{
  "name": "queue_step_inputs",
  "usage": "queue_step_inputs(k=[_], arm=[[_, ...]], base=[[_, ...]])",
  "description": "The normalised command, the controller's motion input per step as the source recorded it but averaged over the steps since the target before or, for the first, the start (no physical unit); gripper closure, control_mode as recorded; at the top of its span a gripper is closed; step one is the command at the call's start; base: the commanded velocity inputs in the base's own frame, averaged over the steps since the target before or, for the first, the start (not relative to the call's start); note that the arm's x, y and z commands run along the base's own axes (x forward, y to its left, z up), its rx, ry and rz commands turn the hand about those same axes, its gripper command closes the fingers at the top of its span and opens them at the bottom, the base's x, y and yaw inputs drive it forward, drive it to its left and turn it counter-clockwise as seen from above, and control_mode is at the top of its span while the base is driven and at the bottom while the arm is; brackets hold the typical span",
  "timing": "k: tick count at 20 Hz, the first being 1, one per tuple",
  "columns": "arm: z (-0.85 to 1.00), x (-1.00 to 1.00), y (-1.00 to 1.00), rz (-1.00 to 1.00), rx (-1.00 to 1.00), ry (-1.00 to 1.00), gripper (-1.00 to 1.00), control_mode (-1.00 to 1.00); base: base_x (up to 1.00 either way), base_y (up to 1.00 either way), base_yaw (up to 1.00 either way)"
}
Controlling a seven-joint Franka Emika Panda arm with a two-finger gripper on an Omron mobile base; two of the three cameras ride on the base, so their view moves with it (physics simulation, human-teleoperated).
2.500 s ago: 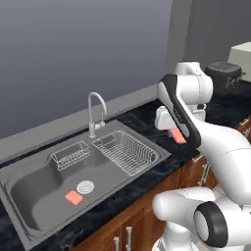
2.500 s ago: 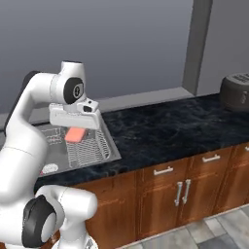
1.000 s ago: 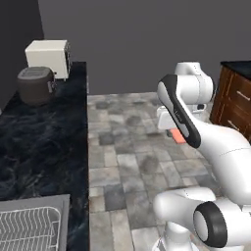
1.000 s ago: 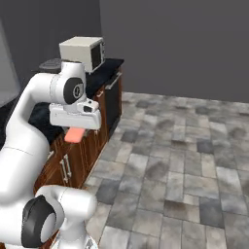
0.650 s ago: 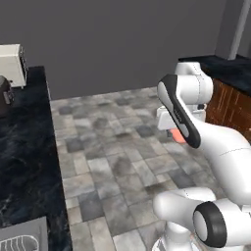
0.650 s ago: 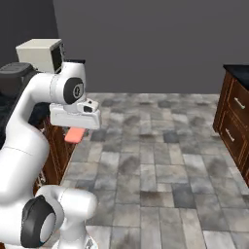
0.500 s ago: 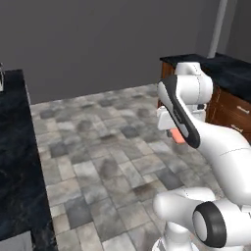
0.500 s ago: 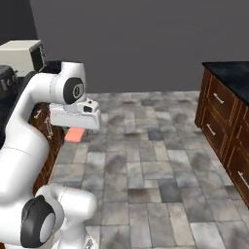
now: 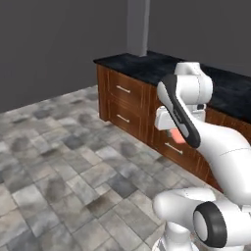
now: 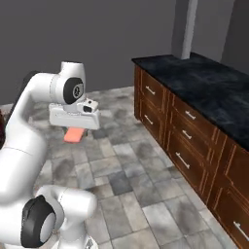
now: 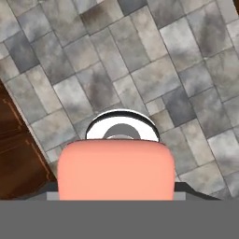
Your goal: Pick up the bar soap and bar soap from the sink, and place them back in the cabinet, and close the cabinet doors.
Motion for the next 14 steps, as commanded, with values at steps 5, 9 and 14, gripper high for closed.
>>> queue_step_inputs(k=[5,9,14], arm=[[0.00,0.00,0.00,0.00,0.00,0.00,1.00,1.00],[0.00,0.00,0.00,0.00,0.00,0.00,1.00,1.00],[0.00,0.00,0.00,0.00,0.00,0.00,1.00,1.00]], base=[[0.48,-0.17,-0.66],[0.41,-0.04,-0.74],[0.28,0.00,-0.83]])
